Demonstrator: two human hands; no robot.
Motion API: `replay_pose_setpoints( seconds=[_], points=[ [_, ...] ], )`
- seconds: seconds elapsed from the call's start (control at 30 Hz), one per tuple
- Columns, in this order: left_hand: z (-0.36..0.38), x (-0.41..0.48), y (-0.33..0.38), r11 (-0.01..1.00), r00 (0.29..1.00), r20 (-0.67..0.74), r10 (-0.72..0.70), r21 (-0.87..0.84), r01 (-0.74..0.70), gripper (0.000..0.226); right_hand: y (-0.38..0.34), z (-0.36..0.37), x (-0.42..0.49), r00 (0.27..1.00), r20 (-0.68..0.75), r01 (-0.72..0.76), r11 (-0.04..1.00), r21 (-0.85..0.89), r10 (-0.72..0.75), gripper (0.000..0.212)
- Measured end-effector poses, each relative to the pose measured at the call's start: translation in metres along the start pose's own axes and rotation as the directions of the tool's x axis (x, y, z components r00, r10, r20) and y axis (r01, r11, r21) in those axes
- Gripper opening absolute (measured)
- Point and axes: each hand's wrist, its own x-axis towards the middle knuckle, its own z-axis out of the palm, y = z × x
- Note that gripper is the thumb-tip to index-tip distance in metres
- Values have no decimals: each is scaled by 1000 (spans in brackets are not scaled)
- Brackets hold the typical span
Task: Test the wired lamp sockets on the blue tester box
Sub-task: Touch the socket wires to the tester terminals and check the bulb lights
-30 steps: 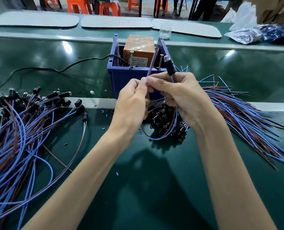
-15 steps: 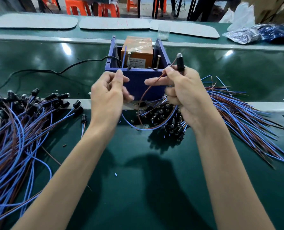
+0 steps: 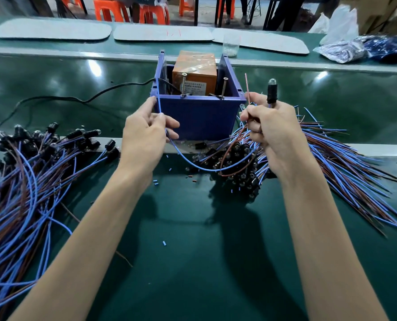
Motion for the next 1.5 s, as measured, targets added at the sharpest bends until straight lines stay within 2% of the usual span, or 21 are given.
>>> replay_pose_setpoints(
  seconds=[0.3, 0.53, 1.1, 1.5],
  points=[
    [1, -7, 1, 998, 1000, 9, -17, -60, 18, 16, 4, -2, 4, 1000, -3, -1, 998, -64, 0, 31],
    [0, -6, -1, 995, 997, -26, -72, -75, 70, 17, 7, 1, 3, 999, 33, -17, 986, -164, 23, 31],
    [-4, -5, 3, 991, 991, -11, -133, 3, 133, 25, 6, 1, 2, 998, 58, 13, 983, -184, -2, 31],
    [-4, -8, 9, 992, 993, 35, -116, 52, 114, 27, 4, 1, 1, 999, 50, 15, 977, -215, -4, 32]
  ],
)
